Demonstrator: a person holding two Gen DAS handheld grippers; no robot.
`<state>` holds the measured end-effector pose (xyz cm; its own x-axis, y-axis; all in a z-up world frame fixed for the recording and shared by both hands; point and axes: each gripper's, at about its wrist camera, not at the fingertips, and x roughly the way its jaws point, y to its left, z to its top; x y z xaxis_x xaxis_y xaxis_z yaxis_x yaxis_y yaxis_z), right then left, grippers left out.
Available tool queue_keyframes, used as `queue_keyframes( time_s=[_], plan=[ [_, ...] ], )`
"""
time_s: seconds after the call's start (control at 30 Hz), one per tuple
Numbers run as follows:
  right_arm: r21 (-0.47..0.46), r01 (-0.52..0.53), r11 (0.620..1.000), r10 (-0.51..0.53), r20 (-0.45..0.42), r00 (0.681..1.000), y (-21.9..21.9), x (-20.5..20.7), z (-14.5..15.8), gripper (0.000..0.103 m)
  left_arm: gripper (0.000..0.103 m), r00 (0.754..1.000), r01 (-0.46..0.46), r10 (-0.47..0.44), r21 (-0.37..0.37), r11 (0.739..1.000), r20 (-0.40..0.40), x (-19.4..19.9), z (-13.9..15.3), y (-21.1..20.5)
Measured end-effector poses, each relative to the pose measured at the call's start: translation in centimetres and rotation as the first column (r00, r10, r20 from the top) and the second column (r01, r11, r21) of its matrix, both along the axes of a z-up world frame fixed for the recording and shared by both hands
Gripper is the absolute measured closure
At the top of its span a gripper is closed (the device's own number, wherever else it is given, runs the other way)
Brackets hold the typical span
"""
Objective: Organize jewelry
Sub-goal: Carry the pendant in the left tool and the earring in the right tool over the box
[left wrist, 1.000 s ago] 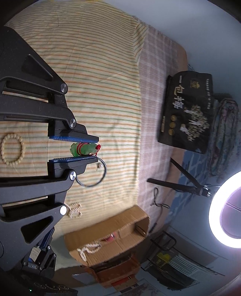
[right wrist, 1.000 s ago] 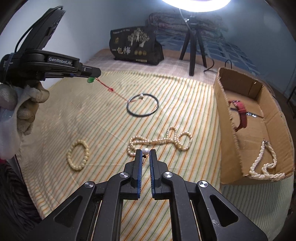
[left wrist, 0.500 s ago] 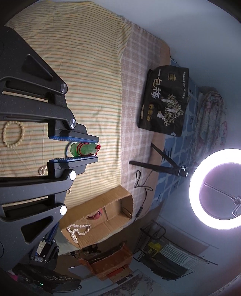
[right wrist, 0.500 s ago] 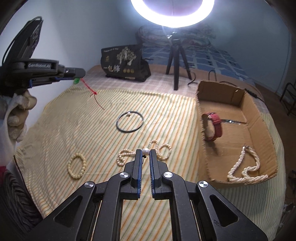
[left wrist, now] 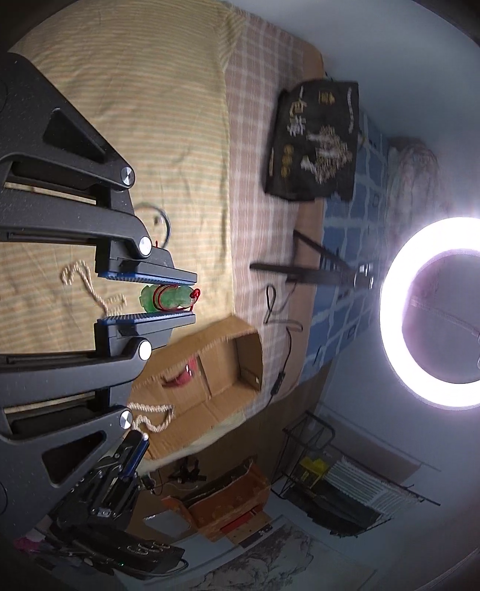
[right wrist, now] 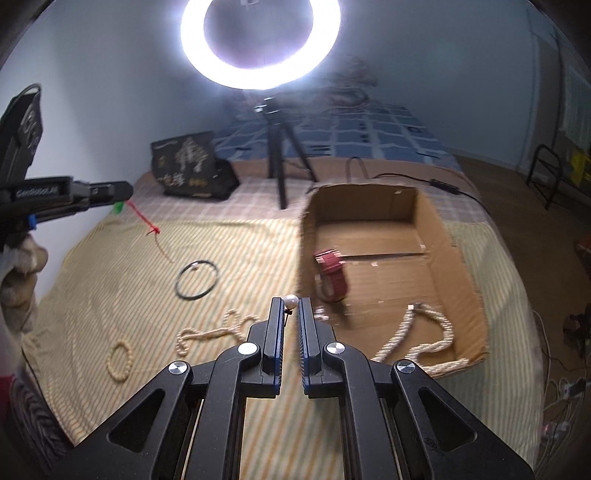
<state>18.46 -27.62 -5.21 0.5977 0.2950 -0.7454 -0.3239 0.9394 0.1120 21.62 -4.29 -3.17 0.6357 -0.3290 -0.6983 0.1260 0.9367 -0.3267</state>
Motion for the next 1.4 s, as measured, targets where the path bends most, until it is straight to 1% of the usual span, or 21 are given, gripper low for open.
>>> queue_keyframes(
  time_s=[0.4,0.67,0.8,1.0,1.13,1.27,1.4],
  plan=[
    [0.018,0.111,0.994,-0.111,0.009,0.994,-5.0,2.4,0.2,0.097,0.091,0.994,0.110,-0.110,-0.012,0.994,0.001,0.6,0.2,-7.6],
    [0.030,0.144,0.989,-0.144,0.001,0.990,-6.6,5.0,0.0,0.097,0.091,0.987,0.163,-0.163,-0.046,0.986,-0.001,0.6,0.5,-11.2],
    [0.033,0.154,0.987,-0.154,0.000,0.988,-7.2,6.5,-0.1,0.097,0.091,0.982,0.188,-0.189,-0.058,0.981,-0.011,0.8,0.2,-12.9],
    [0.025,0.172,0.985,-0.172,-0.015,0.985,-7.9,8.1,-0.9,0.097,0.091,0.975,0.216,-0.218,-0.038,0.976,-0.044,1.4,-1.6,-15.1],
    [0.018,0.178,0.984,-0.177,-0.030,0.984,-8.2,8.9,-1.7,0.097,0.091,0.970,0.232,-0.232,-0.007,0.973,-0.074,1.8,-3.2,-16.2],
    [0.019,0.175,0.984,-0.174,-0.044,0.984,-8.2,9.4,-2.3,0.097,0.091,0.962,0.256,-0.253,0.019,0.966,-0.102,2.0,-4.5,-16.8],
    [0.012,0.174,0.985,-0.173,-0.046,0.984,-7.9,9.7,-2.6,0.097,0.091,0.959,0.265,-0.259,0.035,0.964,-0.113,1.9,-5.2,-17.2]
  ],
)
